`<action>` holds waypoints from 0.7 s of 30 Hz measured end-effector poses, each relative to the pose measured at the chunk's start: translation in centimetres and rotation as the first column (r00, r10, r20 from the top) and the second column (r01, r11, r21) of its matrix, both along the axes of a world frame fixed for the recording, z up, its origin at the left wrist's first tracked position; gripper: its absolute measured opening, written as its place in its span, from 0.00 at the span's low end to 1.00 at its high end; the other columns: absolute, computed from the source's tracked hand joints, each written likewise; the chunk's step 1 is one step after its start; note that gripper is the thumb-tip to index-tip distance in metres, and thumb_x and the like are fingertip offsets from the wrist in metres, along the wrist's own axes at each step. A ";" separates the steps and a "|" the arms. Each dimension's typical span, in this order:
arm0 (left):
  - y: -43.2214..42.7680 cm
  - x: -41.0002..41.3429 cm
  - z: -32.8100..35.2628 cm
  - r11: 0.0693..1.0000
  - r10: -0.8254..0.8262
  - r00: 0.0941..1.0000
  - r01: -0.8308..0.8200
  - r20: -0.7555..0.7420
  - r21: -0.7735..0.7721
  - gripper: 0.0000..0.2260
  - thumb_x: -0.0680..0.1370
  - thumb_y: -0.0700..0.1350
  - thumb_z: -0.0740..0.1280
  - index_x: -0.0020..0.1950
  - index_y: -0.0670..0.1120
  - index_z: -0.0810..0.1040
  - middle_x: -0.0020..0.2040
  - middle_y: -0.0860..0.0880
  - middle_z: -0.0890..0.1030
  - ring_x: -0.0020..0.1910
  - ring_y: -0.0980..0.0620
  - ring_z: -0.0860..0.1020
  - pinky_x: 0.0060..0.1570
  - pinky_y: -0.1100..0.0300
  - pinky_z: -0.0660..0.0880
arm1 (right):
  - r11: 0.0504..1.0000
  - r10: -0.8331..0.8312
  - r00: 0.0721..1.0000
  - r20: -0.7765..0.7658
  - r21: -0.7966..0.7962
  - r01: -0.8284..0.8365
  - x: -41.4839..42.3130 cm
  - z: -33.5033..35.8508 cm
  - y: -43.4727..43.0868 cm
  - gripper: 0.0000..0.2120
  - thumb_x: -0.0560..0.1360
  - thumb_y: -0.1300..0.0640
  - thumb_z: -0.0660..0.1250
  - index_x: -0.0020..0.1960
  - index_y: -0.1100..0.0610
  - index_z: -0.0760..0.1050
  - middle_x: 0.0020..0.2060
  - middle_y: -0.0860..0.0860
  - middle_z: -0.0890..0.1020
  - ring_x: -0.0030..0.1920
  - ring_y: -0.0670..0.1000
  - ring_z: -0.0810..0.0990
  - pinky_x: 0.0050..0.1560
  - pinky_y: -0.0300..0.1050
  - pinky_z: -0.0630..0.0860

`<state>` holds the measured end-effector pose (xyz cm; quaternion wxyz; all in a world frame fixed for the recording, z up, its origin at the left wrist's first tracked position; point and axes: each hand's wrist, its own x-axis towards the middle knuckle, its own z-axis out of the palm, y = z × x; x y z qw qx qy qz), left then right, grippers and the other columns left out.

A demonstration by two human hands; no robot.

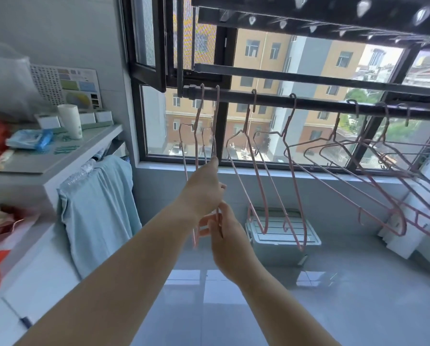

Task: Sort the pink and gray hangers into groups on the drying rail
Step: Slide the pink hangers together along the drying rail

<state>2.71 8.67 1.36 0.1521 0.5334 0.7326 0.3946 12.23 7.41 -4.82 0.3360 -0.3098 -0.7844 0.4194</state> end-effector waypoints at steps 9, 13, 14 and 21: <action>0.8 1.6 0.3 0.997 -0.065 0.996 0.063 0.059 0.036 0.27 0.76 0.32 0.58 0.73 0.44 0.55 0.68 0.43 0.68 0.50 0.49 0.79 0.56 0.49 0.76 | 0.996 -0.044 0.997 -0.056 -0.074 0.040 1.6 1.1 0.0 0.18 0.79 0.63 0.50 0.69 0.56 0.61 0.44 0.53 0.77 0.43 0.50 0.77 0.36 0.26 0.69; 1.2 2.2 0.2 0.998 -0.055 0.998 0.054 0.018 0.027 0.26 0.77 0.35 0.59 0.73 0.43 0.57 0.68 0.42 0.68 0.59 0.47 0.75 0.62 0.57 0.69 | 0.971 -0.107 0.970 0.216 0.234 0.055 3.6 1.3 -0.4 0.24 0.79 0.57 0.53 0.73 0.53 0.53 0.66 0.51 0.67 0.65 0.49 0.67 0.58 0.33 0.62; 1.1 2.4 0.2 0.998 -0.033 0.999 0.035 -0.033 0.054 0.25 0.77 0.36 0.60 0.73 0.43 0.57 0.70 0.42 0.67 0.64 0.47 0.71 0.64 0.60 0.64 | 0.927 -0.171 0.964 0.203 0.365 0.088 4.3 1.7 -0.7 0.24 0.78 0.57 0.55 0.73 0.54 0.55 0.68 0.51 0.64 0.67 0.49 0.64 0.59 0.29 0.58; 1.2 6.1 1.6 0.967 -0.138 0.990 0.139 -0.020 0.215 0.16 0.77 0.40 0.62 0.65 0.40 0.70 0.56 0.43 0.78 0.58 0.45 0.75 0.54 0.64 0.70 | 0.876 -0.426 0.895 0.129 0.306 0.373 7.6 3.1 3.0 0.22 0.76 0.58 0.60 0.69 0.58 0.61 0.66 0.55 0.69 0.68 0.54 0.64 0.61 0.37 0.56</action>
